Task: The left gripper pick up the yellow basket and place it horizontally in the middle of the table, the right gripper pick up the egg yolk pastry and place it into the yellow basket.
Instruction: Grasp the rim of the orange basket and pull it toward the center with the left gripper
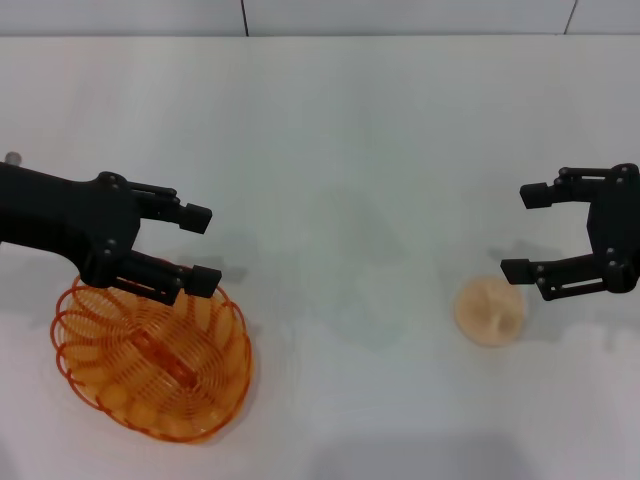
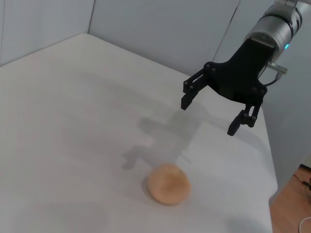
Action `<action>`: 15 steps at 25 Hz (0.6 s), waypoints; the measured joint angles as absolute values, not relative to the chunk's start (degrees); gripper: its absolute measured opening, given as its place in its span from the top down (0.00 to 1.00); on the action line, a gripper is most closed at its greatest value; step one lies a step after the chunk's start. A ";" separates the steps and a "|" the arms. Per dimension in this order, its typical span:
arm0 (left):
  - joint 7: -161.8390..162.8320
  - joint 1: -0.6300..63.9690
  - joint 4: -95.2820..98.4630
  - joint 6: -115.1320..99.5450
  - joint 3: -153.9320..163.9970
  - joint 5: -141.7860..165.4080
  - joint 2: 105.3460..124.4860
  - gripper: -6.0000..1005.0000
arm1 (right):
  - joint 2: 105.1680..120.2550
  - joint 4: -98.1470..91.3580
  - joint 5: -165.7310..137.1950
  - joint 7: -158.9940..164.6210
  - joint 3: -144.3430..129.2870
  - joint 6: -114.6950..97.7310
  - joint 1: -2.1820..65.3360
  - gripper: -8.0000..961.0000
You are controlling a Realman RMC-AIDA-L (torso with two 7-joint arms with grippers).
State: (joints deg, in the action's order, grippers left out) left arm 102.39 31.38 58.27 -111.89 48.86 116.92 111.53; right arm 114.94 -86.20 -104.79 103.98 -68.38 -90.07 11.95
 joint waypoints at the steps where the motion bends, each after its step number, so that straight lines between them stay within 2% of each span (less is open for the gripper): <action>1: 102.39 31.38 58.27 -111.89 48.86 116.92 111.52 0.14 | 114.94 -86.19 -104.78 103.97 -68.38 -90.06 11.95 0.09; 15: 103.64 31.48 58.35 -111.50 48.87 117.95 111.06 0.14 | 114.96 -85.89 -104.76 103.91 -68.38 -89.73 12.13 0.09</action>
State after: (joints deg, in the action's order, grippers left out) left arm 103.64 31.48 58.35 -111.50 48.87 117.95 111.06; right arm 114.96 -85.89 -104.76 103.91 -68.38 -89.73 12.13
